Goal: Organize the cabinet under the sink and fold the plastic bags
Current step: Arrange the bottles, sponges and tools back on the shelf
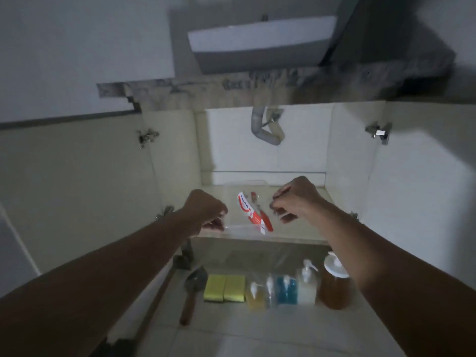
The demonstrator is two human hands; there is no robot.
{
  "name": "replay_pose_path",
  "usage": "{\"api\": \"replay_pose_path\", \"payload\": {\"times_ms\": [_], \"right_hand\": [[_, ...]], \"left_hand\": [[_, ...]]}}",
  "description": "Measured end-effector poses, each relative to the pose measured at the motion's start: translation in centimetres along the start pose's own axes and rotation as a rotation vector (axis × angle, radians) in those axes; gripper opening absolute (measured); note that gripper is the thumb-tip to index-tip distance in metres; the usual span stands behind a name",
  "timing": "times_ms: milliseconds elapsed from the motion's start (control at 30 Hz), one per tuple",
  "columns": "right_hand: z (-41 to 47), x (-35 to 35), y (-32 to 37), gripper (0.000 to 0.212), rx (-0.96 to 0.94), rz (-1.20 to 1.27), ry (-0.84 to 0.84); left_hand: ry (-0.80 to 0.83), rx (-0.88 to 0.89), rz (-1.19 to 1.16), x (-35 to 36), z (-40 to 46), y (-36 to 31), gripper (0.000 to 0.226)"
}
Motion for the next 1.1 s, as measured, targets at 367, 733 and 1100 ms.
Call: {"api": "replay_pose_path", "payload": {"times_ms": [367, 733, 1100], "right_hand": [[-5.9, 1.6, 24.4, 0.007, -0.252, 0.033, 0.083], [-0.8, 6.2, 42.4, 0.015, -0.379, 0.162, 0.005], [11.6, 11.6, 45.4, 0.008, -0.299, 0.12, -0.006]], "left_hand": [[-0.237, 0.164, 0.132, -19.3, 4.2, -15.0, 0.006], [-0.382, 0.289, -0.078, -32.3, 15.7, -20.8, 0.005], [-0.279, 0.324, -0.2, -31.1, 29.4, -16.2, 0.015]]}}
Point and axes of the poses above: each hand's wrist, its own z-axis towards the middle knuckle, its own x-axis out of the palm, y = z × x, the point moved 9 cm from there along z, towards the middle knuckle, and after that the axes turned 15 degrees about x, right-handed, at the moved point
